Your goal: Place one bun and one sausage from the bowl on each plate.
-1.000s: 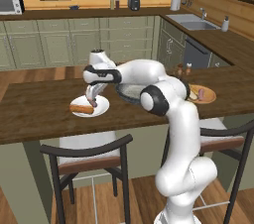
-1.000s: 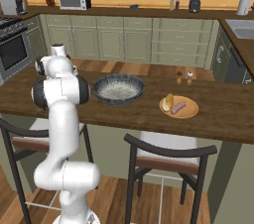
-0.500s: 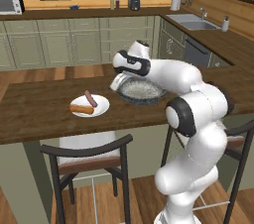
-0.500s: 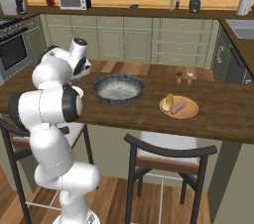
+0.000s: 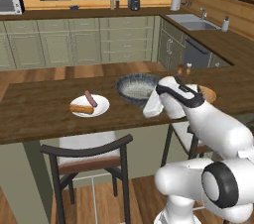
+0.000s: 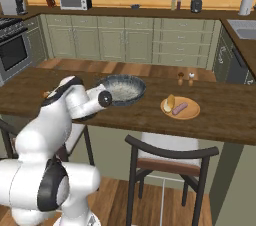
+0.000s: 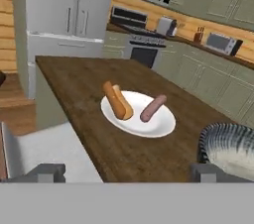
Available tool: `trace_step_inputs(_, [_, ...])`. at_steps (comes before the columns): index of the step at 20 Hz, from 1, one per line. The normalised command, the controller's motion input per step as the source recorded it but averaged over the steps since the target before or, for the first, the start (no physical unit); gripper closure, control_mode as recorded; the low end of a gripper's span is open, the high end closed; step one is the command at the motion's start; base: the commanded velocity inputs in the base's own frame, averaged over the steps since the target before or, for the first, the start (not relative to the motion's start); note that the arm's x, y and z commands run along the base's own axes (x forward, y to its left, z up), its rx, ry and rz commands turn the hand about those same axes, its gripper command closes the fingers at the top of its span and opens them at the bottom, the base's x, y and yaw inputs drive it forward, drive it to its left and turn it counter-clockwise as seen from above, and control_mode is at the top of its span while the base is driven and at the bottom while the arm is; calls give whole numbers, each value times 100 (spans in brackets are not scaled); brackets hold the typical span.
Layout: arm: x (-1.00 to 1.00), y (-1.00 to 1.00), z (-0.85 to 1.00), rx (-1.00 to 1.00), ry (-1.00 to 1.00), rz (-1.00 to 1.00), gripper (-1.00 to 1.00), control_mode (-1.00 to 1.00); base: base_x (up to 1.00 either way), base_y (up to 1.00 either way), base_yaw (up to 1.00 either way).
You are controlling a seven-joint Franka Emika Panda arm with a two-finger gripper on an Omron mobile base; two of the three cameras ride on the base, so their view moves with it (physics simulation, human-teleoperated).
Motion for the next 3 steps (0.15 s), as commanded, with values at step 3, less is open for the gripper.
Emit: trace_step_inputs(3, [-100,-65,100,9,-47,-16,-100,-100,0,0,0])
